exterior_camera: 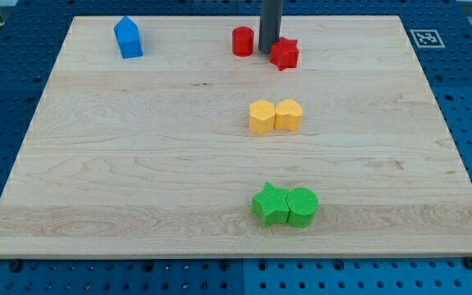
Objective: Push the red circle into the red star
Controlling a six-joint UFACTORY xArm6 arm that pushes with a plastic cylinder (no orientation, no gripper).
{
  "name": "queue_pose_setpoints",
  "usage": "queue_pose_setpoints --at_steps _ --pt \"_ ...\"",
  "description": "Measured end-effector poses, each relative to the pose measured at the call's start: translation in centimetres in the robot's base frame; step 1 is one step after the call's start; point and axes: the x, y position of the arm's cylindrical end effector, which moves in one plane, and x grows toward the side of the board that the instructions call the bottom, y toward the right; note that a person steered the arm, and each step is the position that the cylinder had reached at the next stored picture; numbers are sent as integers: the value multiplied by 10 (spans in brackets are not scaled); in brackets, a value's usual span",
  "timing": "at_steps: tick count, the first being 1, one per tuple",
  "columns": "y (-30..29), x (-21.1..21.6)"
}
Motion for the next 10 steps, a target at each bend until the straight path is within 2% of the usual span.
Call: queue_pose_setpoints --at_steps 1,2,3,4,6,8,10 --pt "-2 -45" --pt "-53 -61" --pt "-86 -59" --pt "-86 -32" --pt "-86 -27" --pt "-63 2" --pt "-68 -10"
